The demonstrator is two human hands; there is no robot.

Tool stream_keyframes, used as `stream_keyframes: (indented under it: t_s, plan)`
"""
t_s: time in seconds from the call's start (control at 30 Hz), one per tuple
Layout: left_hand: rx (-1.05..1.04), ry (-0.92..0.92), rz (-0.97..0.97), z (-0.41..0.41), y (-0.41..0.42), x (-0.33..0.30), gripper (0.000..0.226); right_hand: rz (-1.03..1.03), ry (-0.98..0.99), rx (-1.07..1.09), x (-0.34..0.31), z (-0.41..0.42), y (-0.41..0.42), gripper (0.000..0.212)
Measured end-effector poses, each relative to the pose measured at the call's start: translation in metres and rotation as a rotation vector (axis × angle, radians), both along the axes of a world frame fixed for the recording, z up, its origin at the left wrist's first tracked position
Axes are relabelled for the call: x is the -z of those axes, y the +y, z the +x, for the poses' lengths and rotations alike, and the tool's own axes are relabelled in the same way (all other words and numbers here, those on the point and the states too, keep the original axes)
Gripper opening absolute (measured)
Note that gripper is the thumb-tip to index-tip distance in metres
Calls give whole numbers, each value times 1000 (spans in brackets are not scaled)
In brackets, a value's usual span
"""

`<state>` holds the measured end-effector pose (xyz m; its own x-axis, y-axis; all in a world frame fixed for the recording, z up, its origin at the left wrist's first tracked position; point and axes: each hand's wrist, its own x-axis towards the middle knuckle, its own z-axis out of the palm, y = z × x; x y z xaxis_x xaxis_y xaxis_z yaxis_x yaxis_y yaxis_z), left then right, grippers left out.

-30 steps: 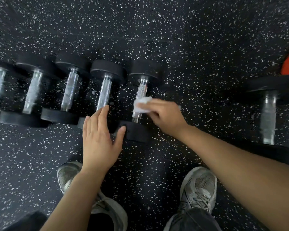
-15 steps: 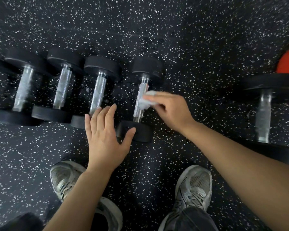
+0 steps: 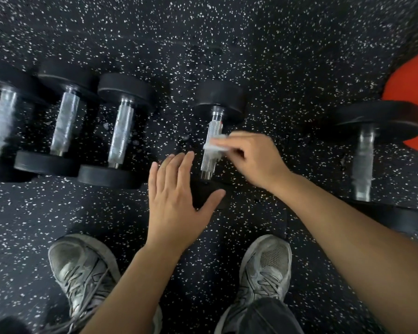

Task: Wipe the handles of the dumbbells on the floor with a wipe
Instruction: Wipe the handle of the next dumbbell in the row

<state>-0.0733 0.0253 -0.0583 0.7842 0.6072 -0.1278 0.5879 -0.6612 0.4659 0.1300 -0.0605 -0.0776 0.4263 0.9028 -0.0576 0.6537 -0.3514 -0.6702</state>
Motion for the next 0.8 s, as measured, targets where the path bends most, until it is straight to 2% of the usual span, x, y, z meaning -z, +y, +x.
stream_keyframes:
  t_s: [0.07,0.13,0.23,0.3,0.37,0.43,0.5,0.6,0.67,0.8]
  plan:
    - [-21,-8,1,-9,3,2,77,47,-35,126,2,4,4,36]
    - [-49,-4,-3,-16,6,6,72,23,-82,122,3,3,4,35]
    - [-83,-8,-46,-18,6,9,78,-99,-80,-57,-2,-8,-7,37]
    - [-83,-19,-64,-15,3,11,81,-206,15,-199,-6,-13,-12,40]
    - [-91,-21,-83,-11,-1,12,86,-239,32,-246,-11,-11,-12,39]
    - [-102,-13,-100,-7,-5,11,94,-153,-14,-154,-12,-2,-9,36]
    - [-90,0,-101,0,-10,9,102,-33,-79,32,-11,7,-5,35]
    - [-27,34,-111,13,-19,4,110,-13,-187,148,-4,15,-9,35]
    - [26,36,-111,20,-25,1,108,-69,-197,84,-6,12,-20,37]
    - [31,-12,-121,15,-26,0,87,-313,-21,-219,-22,9,-37,43]
